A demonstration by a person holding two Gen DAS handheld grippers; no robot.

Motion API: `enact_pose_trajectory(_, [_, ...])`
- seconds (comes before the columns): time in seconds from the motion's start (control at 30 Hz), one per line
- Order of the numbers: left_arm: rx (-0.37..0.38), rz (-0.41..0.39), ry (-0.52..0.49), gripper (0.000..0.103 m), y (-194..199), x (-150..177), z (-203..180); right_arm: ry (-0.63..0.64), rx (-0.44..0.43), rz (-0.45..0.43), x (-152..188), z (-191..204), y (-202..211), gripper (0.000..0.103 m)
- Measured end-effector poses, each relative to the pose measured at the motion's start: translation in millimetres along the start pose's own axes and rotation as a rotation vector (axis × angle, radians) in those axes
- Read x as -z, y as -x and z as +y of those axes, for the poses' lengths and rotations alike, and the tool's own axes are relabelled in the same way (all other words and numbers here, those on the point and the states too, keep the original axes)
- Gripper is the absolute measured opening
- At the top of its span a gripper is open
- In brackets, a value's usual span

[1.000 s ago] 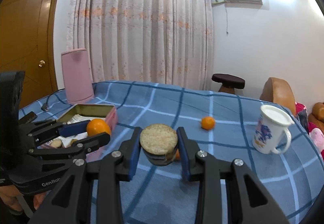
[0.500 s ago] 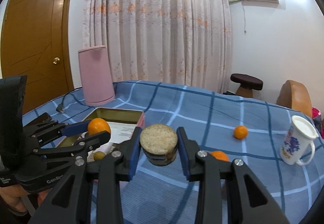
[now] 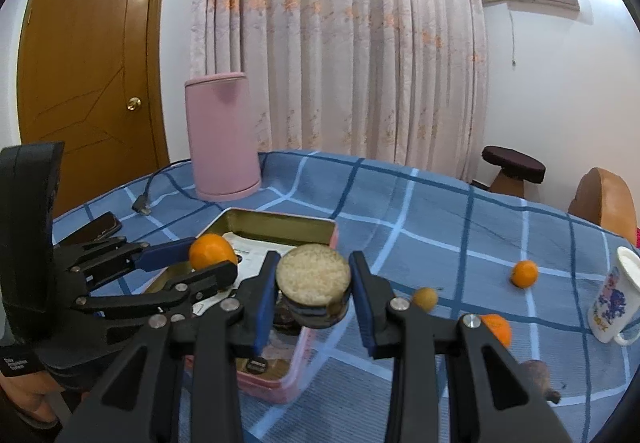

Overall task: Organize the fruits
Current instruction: 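Open the right tool to drop the cake into the tin while the left tool releases the orange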

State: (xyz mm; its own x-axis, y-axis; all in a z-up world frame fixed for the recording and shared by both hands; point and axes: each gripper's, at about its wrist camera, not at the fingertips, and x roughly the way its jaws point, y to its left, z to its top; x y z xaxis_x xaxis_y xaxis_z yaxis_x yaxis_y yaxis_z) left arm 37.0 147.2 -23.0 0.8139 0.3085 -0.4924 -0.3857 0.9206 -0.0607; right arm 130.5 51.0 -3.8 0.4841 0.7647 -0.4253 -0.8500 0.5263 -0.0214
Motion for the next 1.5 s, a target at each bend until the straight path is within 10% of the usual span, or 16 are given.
enact_pose_trajectory(1.03, [-0.052, 0.076, 0.068, 0.044, -31, -8, 44, 0.037, -0.075, 0.147, 10, 28, -66, 0.039])
enact_pose_trajectory(1.13, [-0.062, 0.088, 0.085, 0.045, -32, -8, 48, 0.028, -0.08, 0.164, 11, 27, -68, 0.05])
enact_pose_trajectory(1.2, [-0.053, 0.085, 0.085, 0.049, -28, -9, 46, 0.02, -0.077, 0.151, 11, 25, -65, 0.082])
enact_pose_trajectory(1.33, [-0.055, 0.053, 0.068, 0.07, -18, -13, 37, 0.042, -0.032, 0.122, 13, 24, -51, 0.082])
enact_pose_trajectory(1.5, [-0.029, 0.044, 0.029, 0.07, -13, -14, 15, 0.023, 0.064, 0.1, 19, -3, -24, 0.082])
